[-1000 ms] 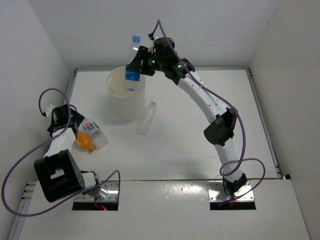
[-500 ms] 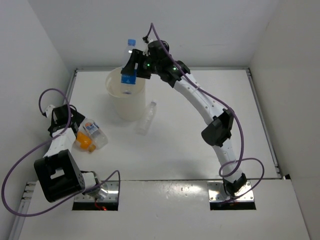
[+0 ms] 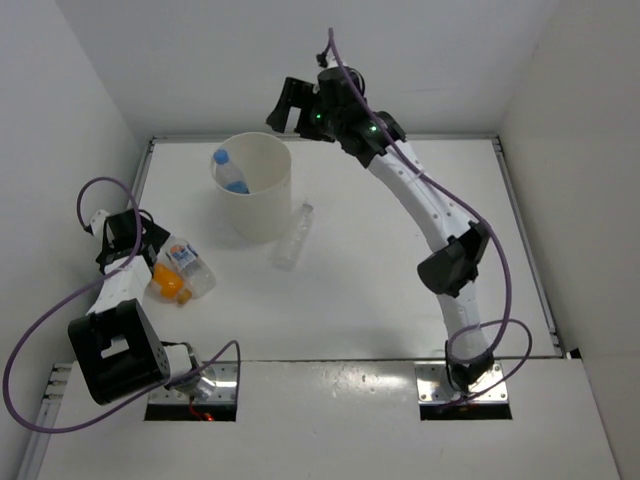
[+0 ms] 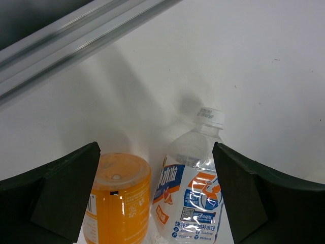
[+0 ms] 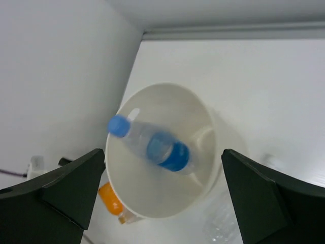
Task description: Put the plastic bottles in the bin
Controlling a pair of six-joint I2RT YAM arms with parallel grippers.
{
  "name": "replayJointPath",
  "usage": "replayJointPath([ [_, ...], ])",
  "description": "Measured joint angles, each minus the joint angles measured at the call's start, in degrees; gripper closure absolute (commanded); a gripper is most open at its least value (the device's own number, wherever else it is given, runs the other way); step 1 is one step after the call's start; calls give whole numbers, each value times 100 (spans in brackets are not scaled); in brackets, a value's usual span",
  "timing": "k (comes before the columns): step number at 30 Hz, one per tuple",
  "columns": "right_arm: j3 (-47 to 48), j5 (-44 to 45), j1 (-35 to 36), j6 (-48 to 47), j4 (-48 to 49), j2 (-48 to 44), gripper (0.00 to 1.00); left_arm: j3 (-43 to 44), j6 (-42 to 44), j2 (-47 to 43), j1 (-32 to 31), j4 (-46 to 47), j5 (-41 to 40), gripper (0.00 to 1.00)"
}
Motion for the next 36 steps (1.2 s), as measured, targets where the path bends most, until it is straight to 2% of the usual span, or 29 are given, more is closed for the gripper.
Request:
replayJointPath([
  [5, -925, 1010, -111, -431, 37, -1287, 0, 0, 0, 0, 0, 0, 0, 0],
  [7, -1880, 1139, -144, -575, 487, -2098, 0, 0, 0, 0, 0, 0, -7, 0],
  [9, -3187, 1126, -177, -647, 1084, -3058, 7, 0, 0, 0, 0, 0, -28, 0],
  [11, -4172, 1235, -216, -546, 1360, -3805, 4, 0, 0, 0, 0, 0, -61, 0],
  [12, -4470, 1307, -227, -402, 1386, -4028, 1, 0, 0, -4, 0, 0, -72, 0],
  [14, -4946, 1388, -317, -15, 1512, -4247, 1, -13, 4, -24, 0, 0, -90, 0],
  [18, -5895, 597, -619, 741, 1683, -3895, 1, -26, 35, -59, 0, -15, -103, 0],
  [23, -6282, -485, -678, 1353, 1576, -2437, 1, -26, 15, -68, 0, -129, -105, 0],
  [26, -6542, -944, -678, 1764, 1604, -2140, 1, -26, -35, -101, 0, -238, -87, 0],
  [30, -6603, -1561, -704, 2328, 2079, -1849, 1, -31, -188, -177, -7, -413, -52, 0],
  [36, -6400, -2273, -680, 2881, 2640, -927, 1, -186, -343, -444, -7, -691, -42, 0],
])
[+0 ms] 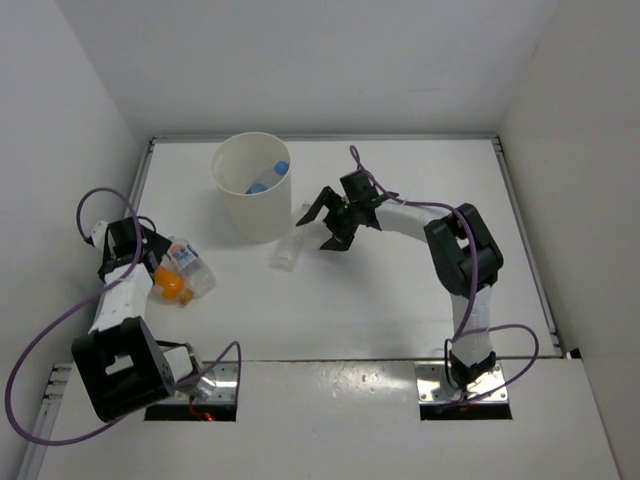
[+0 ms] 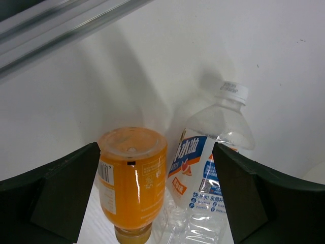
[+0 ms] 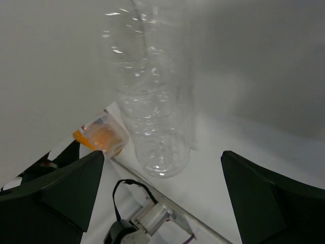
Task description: Put the plastic bottles in the bin
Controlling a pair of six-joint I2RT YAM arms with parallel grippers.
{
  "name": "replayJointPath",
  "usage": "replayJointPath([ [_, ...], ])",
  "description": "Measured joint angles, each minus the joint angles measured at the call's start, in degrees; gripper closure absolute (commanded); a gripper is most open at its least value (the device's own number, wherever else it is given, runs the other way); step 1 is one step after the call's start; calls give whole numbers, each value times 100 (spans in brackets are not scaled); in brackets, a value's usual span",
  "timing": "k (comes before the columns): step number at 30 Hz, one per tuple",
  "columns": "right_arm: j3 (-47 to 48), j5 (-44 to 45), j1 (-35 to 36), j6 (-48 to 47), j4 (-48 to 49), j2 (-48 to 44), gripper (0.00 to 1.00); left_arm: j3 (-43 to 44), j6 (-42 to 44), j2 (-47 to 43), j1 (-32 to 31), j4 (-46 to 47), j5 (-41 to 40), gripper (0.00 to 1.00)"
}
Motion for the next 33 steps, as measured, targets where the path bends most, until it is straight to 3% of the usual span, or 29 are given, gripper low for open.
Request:
replayJointPath([
  [10, -243, -748, -111, 422, 487, 365, 1, 599, 485, -380, 0, -1036, -210, 0],
  [19, -85, -1329, -216, 546, 772, 957, 7, 544, 203, -1539, 0, -1845, -326, 0],
  [27, 72, -1425, -219, 553, 885, 1113, 12, 544, 354, -1779, -57, -1993, 85, 0],
  [33, 133, -1513, -219, 629, 1158, 1244, 17, 470, 839, -2243, -234, -1714, 881, 0],
])
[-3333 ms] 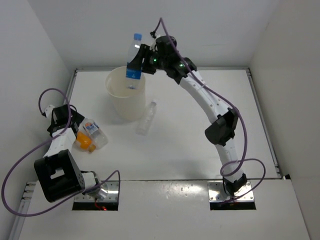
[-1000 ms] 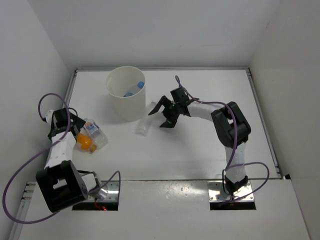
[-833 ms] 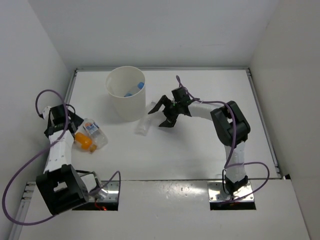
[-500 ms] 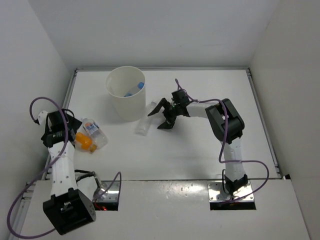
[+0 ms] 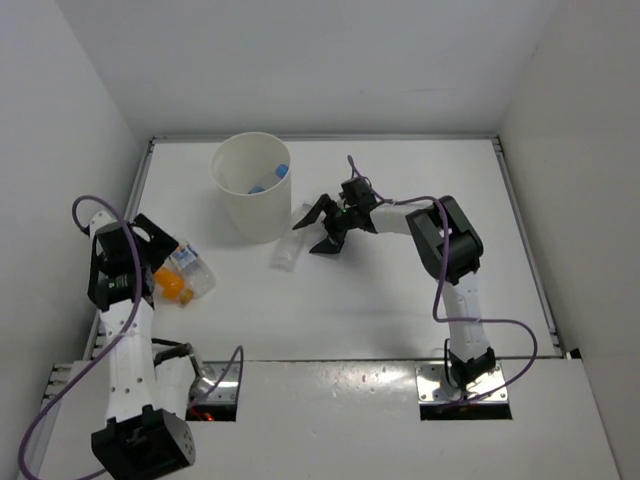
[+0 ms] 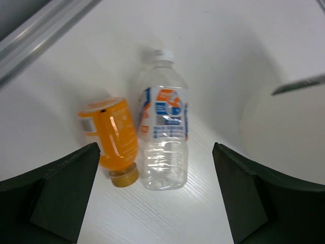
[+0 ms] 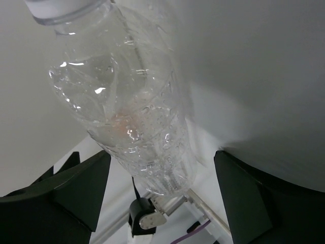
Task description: Put the plastic bottles in the bin
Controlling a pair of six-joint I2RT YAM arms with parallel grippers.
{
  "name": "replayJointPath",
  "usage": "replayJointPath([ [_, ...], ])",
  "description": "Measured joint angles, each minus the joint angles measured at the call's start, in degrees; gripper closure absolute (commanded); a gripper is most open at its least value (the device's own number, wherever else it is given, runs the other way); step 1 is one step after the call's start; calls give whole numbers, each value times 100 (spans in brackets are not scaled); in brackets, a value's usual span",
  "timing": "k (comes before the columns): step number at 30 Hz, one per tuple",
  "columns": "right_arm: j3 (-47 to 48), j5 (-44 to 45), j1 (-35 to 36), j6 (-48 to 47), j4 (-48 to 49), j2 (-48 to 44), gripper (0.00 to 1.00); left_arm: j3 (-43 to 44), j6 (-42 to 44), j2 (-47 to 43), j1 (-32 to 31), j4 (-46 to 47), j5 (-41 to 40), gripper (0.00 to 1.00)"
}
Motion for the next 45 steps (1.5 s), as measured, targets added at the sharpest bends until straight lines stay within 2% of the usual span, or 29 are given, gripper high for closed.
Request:
replayJointPath([
  [2, -2, 7, 0, 46, 127, 33, 21, -46, 184, -79, -125, 188, 330, 0],
  [6, 24, -85, -2, 98, 267, 129, 22, -177, 424, -208, -354, 426, 844, 0],
  [9, 52, -129, -4, 63, 313, 173, 31, -243, 522, -291, -450, 498, 1012, 0],
  [14, -7, -247, -22, -4, 483, 175, 35, -323, 555, -332, -643, 662, 1176, 0],
  [18, -81, -407, -68, -118, 568, 173, 47, -444, 551, -354, -817, 734, 1244, 0],
  [19, -105, -455, -85, -127, 612, 173, 54, -463, 551, -374, -881, 743, 1248, 0],
  [25, -214, -568, -127, -247, 743, 155, 78, -505, 549, -433, -1117, 782, 1255, 0],
  [28, -426, -557, -127, -306, 798, 26, 76, -507, 544, -459, -1117, 785, 1237, 0],
  [30, -645, -553, -127, -367, 826, -114, 67, -507, 542, -503, -1117, 785, 1233, 0],
  [32, -844, -546, -127, -417, 892, -238, 53, -507, 529, -555, -1139, 789, 1189, 0],
  [41, -992, -439, -111, -560, 852, -315, 25, -511, 372, -734, -1829, 776, 745, 0],
  [45, -837, -367, -42, -557, 691, -282, 25, -511, 278, -868, -2135, 754, 483, 0],
])
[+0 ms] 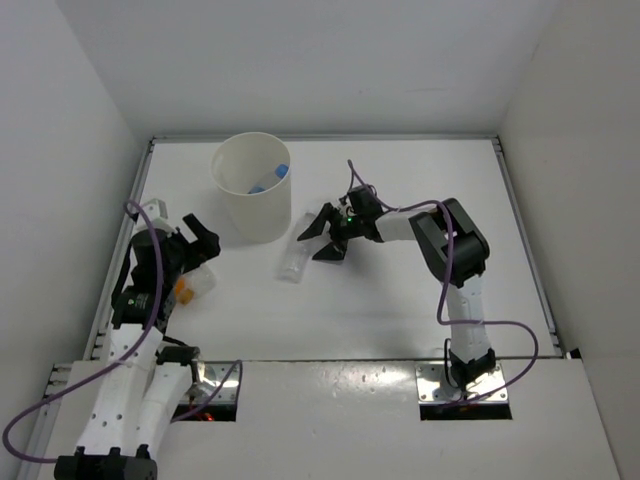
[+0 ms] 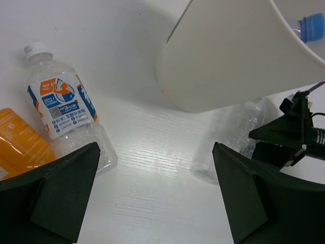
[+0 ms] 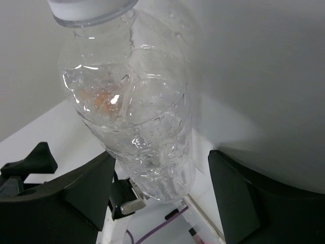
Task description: Put the plastic bottles in the bin
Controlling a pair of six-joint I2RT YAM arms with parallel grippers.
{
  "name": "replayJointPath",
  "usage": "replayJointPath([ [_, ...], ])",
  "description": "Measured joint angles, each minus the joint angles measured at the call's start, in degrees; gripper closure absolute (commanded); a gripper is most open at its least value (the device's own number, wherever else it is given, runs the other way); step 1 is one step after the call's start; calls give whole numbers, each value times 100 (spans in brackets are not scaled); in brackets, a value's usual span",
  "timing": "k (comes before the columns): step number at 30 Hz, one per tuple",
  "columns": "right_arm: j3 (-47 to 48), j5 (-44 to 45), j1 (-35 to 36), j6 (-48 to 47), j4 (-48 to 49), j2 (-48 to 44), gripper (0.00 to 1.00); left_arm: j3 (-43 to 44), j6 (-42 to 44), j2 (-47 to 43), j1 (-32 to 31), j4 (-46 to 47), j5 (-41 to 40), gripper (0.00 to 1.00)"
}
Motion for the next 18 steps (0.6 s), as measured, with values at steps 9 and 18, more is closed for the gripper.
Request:
replayJointPath([
  [9, 404, 111, 131, 52, -208, 201, 27, 0, -63, -96, -98, -26, -442, 0],
  [18, 953, -81, 197, 184, -199, 651, 44, 0, -76, -98, -101, -26, -555, 0],
])
